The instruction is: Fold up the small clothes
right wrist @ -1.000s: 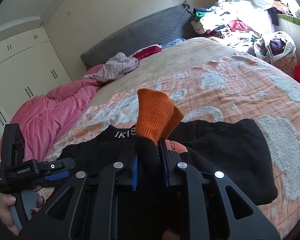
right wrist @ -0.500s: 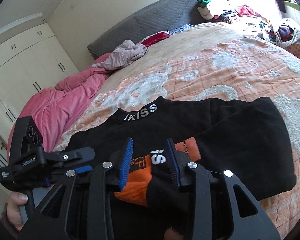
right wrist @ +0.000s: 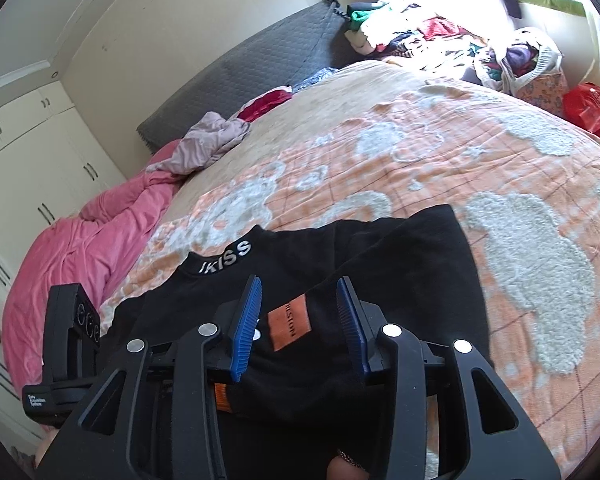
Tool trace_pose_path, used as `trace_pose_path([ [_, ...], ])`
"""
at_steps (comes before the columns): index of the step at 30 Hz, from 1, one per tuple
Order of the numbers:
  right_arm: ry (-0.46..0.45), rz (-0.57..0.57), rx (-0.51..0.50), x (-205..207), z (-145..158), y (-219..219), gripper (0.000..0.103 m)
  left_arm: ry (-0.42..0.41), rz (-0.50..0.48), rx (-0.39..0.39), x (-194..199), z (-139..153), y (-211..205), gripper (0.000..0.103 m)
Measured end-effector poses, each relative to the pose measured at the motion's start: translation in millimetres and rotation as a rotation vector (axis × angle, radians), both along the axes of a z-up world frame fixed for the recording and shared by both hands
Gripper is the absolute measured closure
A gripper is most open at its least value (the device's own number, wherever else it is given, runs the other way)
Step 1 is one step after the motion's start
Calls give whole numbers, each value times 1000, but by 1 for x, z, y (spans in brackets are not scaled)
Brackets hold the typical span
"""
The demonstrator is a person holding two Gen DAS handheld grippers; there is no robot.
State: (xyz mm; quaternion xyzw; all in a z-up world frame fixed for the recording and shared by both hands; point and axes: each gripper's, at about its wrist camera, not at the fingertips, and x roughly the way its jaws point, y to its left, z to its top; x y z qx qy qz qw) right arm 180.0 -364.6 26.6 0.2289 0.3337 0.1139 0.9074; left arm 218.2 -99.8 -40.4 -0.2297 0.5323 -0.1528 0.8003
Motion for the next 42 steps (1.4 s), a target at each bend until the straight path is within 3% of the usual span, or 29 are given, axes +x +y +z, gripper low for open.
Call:
trace_pose_path([
  [4, 9, -26, 1, 0, -1, -9, 64, -52, -9, 36, -1, 11, -4, 99],
  [11, 22, -50, 4, 1, -3, -13, 64, -187, 28, 53, -12, 59, 23, 99],
  [16, 34, -51, 0, 2, -6, -13, 64, -242, 71, 86, -21, 77, 47, 99],
  [27, 41, -55, -18, 3, -8, -11, 64, -280, 177, 121, -37, 100, 95, 99],
  [42, 42, -3, -89, 5, -10, 10, 64, -237, 194, 148, -47, 84, 121, 99],
])
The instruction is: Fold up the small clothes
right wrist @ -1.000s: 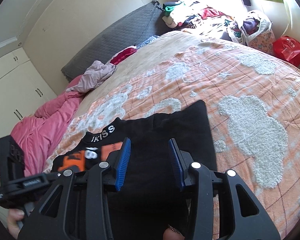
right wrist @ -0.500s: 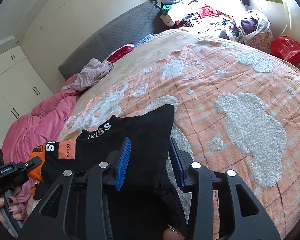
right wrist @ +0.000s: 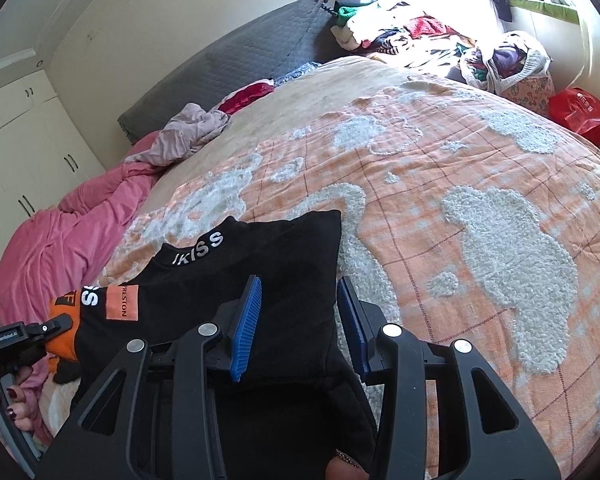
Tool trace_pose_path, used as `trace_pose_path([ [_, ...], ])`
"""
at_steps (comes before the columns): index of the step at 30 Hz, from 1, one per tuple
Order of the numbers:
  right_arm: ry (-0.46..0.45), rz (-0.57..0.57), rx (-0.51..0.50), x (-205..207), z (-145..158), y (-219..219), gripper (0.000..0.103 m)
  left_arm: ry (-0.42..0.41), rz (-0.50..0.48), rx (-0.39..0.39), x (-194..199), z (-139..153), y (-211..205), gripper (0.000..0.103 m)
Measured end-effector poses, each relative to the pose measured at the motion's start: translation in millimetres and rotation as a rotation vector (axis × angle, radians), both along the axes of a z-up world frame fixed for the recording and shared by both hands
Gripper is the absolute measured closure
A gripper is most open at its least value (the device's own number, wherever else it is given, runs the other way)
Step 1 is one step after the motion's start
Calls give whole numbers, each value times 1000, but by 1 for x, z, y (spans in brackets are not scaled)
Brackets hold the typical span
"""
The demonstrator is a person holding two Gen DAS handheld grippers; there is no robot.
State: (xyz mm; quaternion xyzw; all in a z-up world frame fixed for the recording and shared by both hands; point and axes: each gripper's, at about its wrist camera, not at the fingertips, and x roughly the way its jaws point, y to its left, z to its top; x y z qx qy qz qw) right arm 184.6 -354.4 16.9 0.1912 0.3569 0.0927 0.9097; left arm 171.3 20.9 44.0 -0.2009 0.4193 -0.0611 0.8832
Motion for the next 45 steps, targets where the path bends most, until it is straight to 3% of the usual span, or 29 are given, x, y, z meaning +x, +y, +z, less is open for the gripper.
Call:
trace_pose_path([
  [12, -7, 132, -106, -5, 1, 38, 64, 39, 25, 61, -7, -9, 21, 97],
  [18, 12, 162, -143, -3, 3, 53, 64, 48, -8, 74, -4, -10, 15, 97],
  [23, 52, 180, -177, -2, -2, 61, 64, 81, -82, 101, 6, -26, -11, 97],
  [27, 69, 183, -163, -5, -4, 61, 64, 120, -102, 107, 10, -45, -19, 86],
  [29, 67, 181, -164, -8, -2, 62, 64, 147, -107, 123, 10, -56, -21, 86],
  [36, 75, 156, -173, -6, -1, 59, 63, 172, -102, 74, 8, -70, -10, 86],
  [42, 223, 108, -146, 3, -34, 48, 64, 163, -106, 46, 6, -70, -6, 86],
  [45, 222, 94, -143, 1, -39, 48, 66, 159, -108, 39, 5, -70, -6, 86],
])
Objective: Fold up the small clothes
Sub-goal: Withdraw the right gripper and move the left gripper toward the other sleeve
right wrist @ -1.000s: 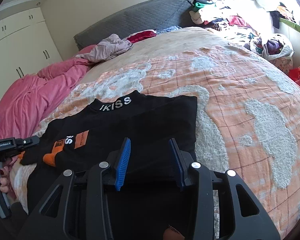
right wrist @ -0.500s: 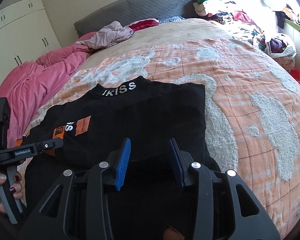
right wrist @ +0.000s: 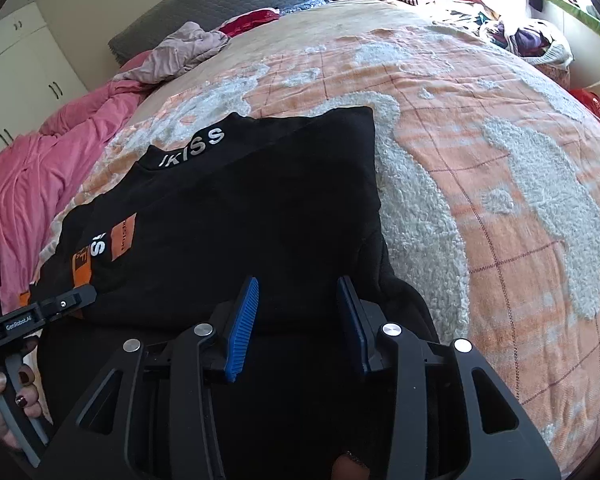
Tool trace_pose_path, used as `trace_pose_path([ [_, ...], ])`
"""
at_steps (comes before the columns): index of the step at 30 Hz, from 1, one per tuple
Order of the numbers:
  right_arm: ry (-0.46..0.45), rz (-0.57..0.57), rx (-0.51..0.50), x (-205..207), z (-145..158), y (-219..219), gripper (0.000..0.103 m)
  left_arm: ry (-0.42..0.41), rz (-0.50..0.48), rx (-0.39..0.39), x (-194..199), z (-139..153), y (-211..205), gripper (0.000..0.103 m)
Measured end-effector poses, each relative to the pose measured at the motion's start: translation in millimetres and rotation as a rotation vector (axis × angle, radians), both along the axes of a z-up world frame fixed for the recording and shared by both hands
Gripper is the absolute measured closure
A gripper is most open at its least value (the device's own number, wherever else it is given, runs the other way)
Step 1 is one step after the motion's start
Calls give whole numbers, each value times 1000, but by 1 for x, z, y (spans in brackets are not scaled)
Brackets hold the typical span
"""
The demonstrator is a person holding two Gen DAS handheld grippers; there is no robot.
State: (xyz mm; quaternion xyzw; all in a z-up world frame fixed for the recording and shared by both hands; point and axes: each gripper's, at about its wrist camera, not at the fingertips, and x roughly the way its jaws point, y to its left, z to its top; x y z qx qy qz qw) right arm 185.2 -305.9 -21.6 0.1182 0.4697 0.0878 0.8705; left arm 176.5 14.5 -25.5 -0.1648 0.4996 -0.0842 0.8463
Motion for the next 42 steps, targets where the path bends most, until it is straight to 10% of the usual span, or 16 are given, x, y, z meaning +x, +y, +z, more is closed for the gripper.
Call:
trace_pose_path([
  [20, -77, -14, -44, -37, 35, 14, 49, -34, -19, -39, -11, 12, 7, 85],
  [42, -169, 66, -62, -52, 78, 63, 15, -143, 126, -33, -40, 50, 63, 33],
])
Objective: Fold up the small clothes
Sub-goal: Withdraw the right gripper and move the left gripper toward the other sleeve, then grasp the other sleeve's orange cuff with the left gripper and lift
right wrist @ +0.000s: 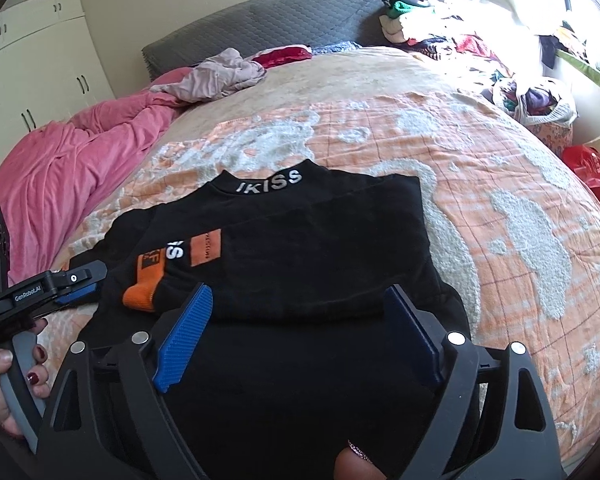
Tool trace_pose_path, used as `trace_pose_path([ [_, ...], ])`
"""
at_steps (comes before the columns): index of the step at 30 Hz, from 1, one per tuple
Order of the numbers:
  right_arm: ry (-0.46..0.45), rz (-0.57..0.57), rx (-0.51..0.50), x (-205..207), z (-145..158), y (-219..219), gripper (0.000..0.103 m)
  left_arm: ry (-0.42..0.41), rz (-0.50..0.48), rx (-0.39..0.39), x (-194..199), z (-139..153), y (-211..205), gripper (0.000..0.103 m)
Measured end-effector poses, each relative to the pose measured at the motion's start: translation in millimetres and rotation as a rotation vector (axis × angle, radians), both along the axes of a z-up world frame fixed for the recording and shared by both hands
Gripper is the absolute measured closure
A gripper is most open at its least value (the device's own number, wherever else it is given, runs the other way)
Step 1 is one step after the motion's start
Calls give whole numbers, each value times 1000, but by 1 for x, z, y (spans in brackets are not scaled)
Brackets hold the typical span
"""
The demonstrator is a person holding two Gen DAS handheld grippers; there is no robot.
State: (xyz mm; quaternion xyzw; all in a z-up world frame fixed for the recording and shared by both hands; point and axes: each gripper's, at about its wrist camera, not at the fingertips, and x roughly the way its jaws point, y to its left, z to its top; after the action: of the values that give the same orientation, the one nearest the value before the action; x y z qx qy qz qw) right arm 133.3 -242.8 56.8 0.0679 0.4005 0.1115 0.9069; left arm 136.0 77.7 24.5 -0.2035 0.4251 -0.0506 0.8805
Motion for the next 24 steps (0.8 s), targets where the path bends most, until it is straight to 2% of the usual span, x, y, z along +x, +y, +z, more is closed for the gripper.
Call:
trace_pose_path([
  [1, -5, 5, -1, 0, 2, 3, 14, -4, 11, 0, -1, 1, 3, 27],
  [18, -43, 133, -23, 2, 23, 71, 11, -39, 141, 24, -26, 11, 63, 27],
  [21, -47, 164, -22, 2, 24, 86, 11, -36, 170, 20, -30, 9, 75, 20],
  [24, -46, 197, -28, 2, 25, 102, 10, -30, 205, 19, -34, 7, 88, 20],
])
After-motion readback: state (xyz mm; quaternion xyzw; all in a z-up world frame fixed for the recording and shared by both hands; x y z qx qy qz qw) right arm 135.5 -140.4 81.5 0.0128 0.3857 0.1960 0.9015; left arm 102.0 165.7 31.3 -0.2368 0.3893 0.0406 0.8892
